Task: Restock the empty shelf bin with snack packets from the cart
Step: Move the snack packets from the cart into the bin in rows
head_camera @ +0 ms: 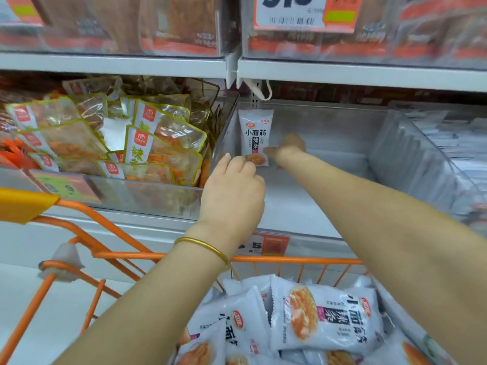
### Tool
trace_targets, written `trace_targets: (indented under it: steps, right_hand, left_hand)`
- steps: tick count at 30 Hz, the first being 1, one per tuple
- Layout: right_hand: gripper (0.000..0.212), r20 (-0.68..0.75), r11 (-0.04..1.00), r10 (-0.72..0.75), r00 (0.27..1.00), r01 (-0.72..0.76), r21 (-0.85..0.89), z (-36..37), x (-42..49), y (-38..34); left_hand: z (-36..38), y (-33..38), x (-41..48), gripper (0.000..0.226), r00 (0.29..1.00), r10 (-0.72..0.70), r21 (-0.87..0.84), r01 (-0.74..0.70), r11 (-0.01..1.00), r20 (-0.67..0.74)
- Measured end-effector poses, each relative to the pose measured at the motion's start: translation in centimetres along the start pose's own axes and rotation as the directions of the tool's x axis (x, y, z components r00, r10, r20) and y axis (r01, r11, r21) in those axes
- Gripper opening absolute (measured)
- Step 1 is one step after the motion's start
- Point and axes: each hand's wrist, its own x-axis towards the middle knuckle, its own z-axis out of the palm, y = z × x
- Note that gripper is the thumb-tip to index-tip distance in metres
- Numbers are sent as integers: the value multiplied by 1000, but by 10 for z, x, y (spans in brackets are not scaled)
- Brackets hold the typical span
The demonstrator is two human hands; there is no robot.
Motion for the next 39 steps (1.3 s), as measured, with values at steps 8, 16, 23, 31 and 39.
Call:
trace_targets:
  steps: [8, 16, 23, 31, 39]
  right_hand:
    - [11, 355, 910, -316, 880, 387, -150, -115, -165, 2]
    - [36, 599, 439, -203, 774, 619, -651, -111, -247, 59]
    - [30, 536, 408, -296, 791, 612, -678, -91, -251, 70]
    - [17, 295, 636, -448, 844, 533, -558, -130, -246, 42]
    - [27, -269, 858, -507, 819, 452, -244, -122, -212, 32]
  left_hand:
    - [-34, 25, -8, 26, 992, -123, -193, 128, 973, 37]
    - [-53, 56, -29, 21, 977, -207, -471, 164, 867, -43]
    - [-57, 54, -52, 8, 990, -98, -568, 138, 812, 101]
    - [-82, 52, -51, 40, 911, 62, -719, 278, 637, 407]
    - [-84, 29, -44, 18, 900, -272, -846, 419, 330, 340]
